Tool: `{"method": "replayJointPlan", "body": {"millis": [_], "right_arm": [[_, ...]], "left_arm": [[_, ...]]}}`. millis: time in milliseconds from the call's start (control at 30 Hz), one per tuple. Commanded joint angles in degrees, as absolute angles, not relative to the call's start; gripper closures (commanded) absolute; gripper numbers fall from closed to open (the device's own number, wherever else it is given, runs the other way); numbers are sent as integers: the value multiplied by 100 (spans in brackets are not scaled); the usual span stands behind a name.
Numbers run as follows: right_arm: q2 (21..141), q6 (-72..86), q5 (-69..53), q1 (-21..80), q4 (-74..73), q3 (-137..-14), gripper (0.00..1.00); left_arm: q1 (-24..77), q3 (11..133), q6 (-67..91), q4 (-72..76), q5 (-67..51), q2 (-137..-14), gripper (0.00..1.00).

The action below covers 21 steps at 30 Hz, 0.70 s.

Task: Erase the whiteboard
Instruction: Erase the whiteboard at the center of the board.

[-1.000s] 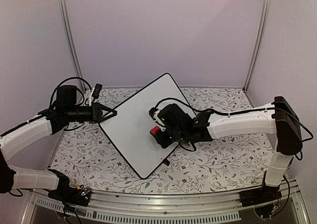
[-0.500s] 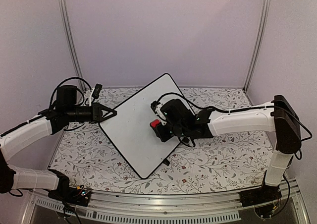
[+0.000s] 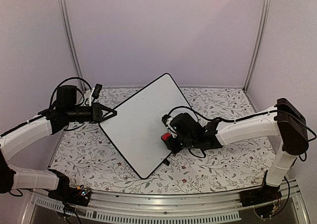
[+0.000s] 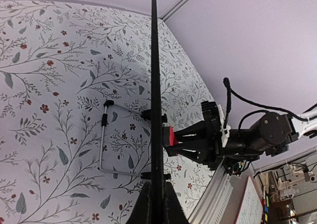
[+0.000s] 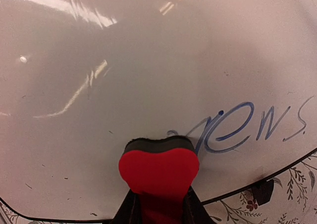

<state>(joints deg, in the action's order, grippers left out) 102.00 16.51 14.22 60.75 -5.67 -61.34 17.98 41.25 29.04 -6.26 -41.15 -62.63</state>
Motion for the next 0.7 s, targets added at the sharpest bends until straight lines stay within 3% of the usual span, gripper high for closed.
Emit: {"method": "replayJointPlan", "body": {"millis": [0, 667], "right_arm": [[10219, 1832, 1324, 6064, -840, -5752, 100], [10208, 1731, 1533, 5962, -808, -5998, 100]], "left_arm": [[1886, 4045, 2734, -537, -4588, -6214, 100], [1884, 4035, 2739, -528, -4588, -6231, 100]]}}
